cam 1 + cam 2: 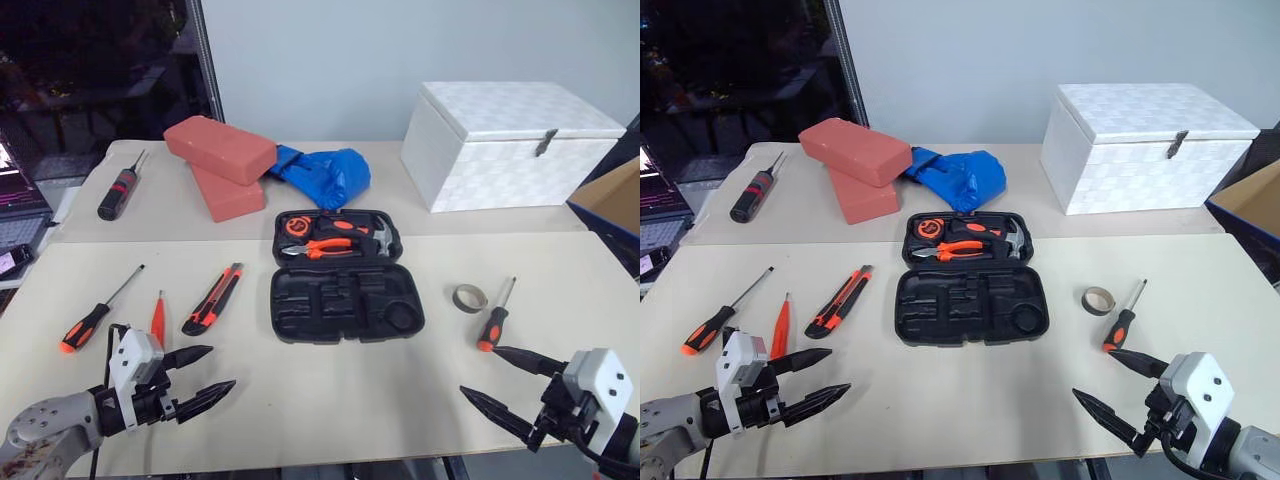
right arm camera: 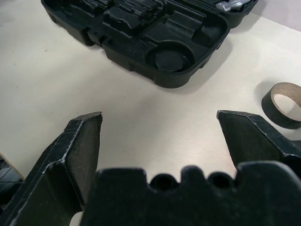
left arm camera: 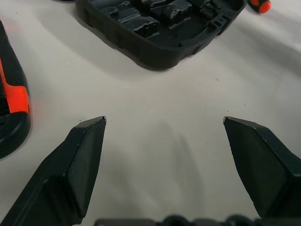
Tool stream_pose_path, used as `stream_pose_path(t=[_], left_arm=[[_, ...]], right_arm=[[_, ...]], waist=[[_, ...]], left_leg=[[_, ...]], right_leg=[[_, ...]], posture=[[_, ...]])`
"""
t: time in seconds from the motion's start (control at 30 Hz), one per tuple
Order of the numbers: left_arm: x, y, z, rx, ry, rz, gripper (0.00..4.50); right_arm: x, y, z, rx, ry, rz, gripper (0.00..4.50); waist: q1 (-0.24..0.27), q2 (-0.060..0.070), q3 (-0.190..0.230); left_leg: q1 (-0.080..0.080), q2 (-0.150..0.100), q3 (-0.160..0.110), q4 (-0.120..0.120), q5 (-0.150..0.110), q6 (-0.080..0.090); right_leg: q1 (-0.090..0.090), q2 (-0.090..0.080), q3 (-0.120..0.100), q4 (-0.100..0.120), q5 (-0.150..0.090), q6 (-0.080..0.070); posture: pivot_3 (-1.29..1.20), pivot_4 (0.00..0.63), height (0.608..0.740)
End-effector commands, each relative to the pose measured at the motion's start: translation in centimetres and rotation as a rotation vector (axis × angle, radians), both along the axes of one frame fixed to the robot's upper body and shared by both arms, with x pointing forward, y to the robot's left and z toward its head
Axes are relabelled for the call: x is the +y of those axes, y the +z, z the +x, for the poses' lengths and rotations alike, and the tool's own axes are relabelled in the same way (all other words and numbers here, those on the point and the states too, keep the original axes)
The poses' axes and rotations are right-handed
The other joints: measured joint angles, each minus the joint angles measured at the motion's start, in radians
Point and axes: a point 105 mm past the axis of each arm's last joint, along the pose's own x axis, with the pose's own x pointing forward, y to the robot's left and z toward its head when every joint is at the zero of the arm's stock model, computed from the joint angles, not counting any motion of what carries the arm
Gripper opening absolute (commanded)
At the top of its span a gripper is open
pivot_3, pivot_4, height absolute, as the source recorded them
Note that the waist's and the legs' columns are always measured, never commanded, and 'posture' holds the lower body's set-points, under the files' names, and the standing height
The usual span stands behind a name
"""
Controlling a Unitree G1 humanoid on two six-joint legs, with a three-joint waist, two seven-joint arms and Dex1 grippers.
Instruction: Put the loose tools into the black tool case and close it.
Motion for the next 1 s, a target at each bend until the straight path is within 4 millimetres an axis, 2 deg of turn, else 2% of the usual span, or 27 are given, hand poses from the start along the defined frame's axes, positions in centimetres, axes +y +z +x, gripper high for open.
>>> stream_pose_path(t=[0.03, 0.07, 0.13, 0.27, 0.37, 0.47, 0.6, 0.73, 0.87, 1.0], left_arm=[[0.7, 2.1, 1.7, -0.097, 0.141, -0.047, 4.27], [2.1, 3.1, 3.2, -0.124, 0.282, -0.096, 4.27], [4.1, 4.2, 4.7, -0.141, 0.44, -0.157, 4.27], [10.2, 5.0, 6.4, -0.028, 0.67, -0.07, 4.27], [13.3, 5.8, 6.8, -0.002, 0.665, 0.093, 4.27], [15.8, 6.3, 7.2, 0.024, 0.665, 0.199, 4.27], [17.8, 5.9, 7.6, 0.072, 0.601, 0.359, 4.27], [19.3, 4.4, 7.6, 0.138, 0.58, 0.45, 4.27], [19.0, 3.2, 7.5, 0.187, 0.527, 0.442, 3.34], [18.8, 2.9, 7.5, 0.189, 0.5, 0.436, 1.65]], right_arm=[[1.6, 2.4, 1.3, -0.131, 0.081, 0.018, 4.49], [3.1, 3.8, 2.0, -0.195, 0.148, 0.041, 4.49], [4.8, 5.3, 2.6, -0.254, 0.221, 0.069, 4.49], [8.1, 7.3, 3.1, -0.227, 0.429, 0.098, 4.49], [9.7, 7.8, 3.0, -0.17, 0.561, 0.081, 4.49], [10.5, 8.5, 3.0, -0.17, 0.621, 0.071, 4.49], [10.7, 8.6, 3.1, -0.177, 0.661, 0.048, 4.49], [10.7, 8.6, 3.2, -0.189, 0.66, 0.04, 4.49], [10.7, 8.7, 3.3, -0.201, 0.655, 0.039, 4.5], [10.8, 8.6, 3.5, -0.211, 0.645, 0.04, 4.5]], waist=[[0.004, 0.0, 0.0], [0.004, 0.0, 0.0], [0.003, -0.003, 0.002], [0.009, -0.008, 0.003], [0.007, -0.01, 0.005], [0.013, -0.011, 0.005], [0.022, -0.011, 0.005], [0.027, -0.011, 0.004], [0.027, -0.011, 0.004], [0.033, -0.011, 0.004]], left_leg=[[0.0, 0.0, 0.0, 0.0, 0.0, 0.0], [0.0, -0.001, 0.001, -0.001, 0.0, 0.0], [0.001, -0.001, 0.002, -0.001, 0.0, 0.001], [0.006, -0.001, 0.0, 0.003, 0.003, 0.005], [0.006, 0.002, -0.002, 0.001, 0.005, 0.008], [0.005, 0.003, -0.002, -0.001, 0.005, 0.008], [0.0, 0.002, 0.0, -0.002, 0.003, 0.005], [-0.001, 0.003, 0.001, -0.002, 0.0, 0.001], [-0.001, 0.004, 0.001, -0.002, -0.002, 0.0], [0.0, 0.005, 0.001, -0.001, -0.002, 0.0]], right_leg=[[-0.001, 0.0, 0.0, 0.0, 0.0, 0.0], [-0.001, 0.001, 0.0, 0.001, 0.0, 0.0], [-0.002, 0.001, 0.0, 0.005, 0.001, 0.001], [-0.002, 0.006, 0.001, 0.019, 0.004, 0.003], [-0.004, 0.012, 0.002, 0.019, 0.003, -0.002], [-0.006, 0.012, 0.002, 0.019, 0.002, -0.005], [-0.009, 0.011, 0.002, 0.016, 0.002, -0.004], [-0.009, 0.01, 0.002, 0.016, 0.001, -0.001], [-0.01, 0.012, 0.002, 0.017, 0.003, 0.003], [-0.01, 0.012, 0.002, 0.019, 0.002, 0.003]], posture=[[0.0, 0.15, 0.74], [0.0, 0.15, 0.74], [0.0, 0.15, 0.74], [0.0, 0.15, 0.74], [0.0, 0.15, 0.74], [0.0, 0.15, 0.74], [0.0, 0.15, 0.74], [0.0, 0.15, 0.74], [0.0, 0.15, 0.74], [0.0, 0.15, 0.74]])
